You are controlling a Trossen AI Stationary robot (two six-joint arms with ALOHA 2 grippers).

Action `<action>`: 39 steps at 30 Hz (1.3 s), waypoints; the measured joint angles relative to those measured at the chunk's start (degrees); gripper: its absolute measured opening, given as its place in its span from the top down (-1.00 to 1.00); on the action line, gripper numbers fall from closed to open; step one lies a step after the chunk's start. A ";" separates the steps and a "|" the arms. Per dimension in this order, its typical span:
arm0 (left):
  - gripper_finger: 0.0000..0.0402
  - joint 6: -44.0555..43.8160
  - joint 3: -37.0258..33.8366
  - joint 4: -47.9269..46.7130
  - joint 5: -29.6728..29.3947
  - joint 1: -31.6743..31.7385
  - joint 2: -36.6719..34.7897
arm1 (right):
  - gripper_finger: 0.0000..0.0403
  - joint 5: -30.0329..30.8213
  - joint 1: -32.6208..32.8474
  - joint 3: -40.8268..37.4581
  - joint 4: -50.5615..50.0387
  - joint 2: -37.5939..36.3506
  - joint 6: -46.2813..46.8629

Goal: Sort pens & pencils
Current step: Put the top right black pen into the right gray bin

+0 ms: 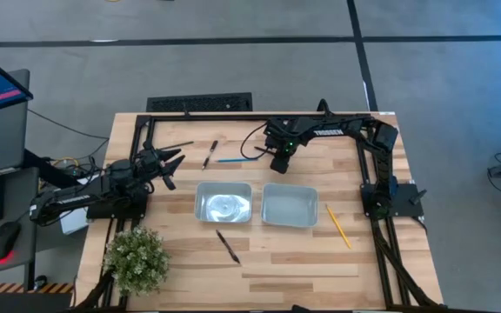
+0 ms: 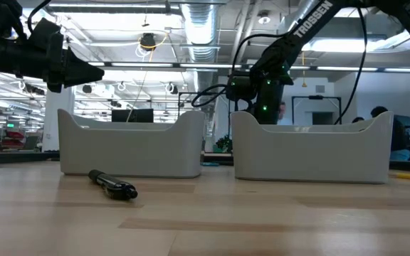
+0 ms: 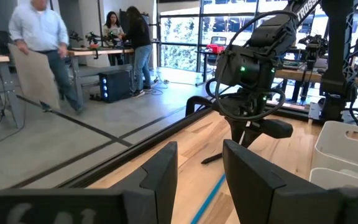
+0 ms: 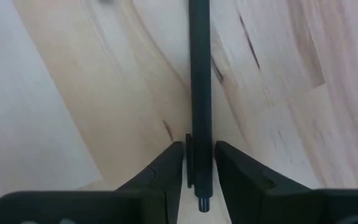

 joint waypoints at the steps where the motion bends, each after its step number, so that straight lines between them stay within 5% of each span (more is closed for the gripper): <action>1: 0.41 0.00 0.00 0.00 0.00 0.02 0.00 | 0.36 -0.06 -0.02 0.00 0.04 0.00 -0.18; 11: 0.41 0.00 0.00 0.00 0.55 0.00 0.00 | 0.08 0.14 -0.08 0.02 -0.01 0.00 -0.17; 20: 0.41 -0.02 0.00 -0.02 0.57 0.00 0.00 | 0.02 0.26 0.42 0.04 0.55 -0.02 -1.37; 39: 0.41 0.00 0.00 -0.02 0.59 0.02 0.00 | 0.64 -3.00 0.35 0.09 -0.09 -0.01 -1.36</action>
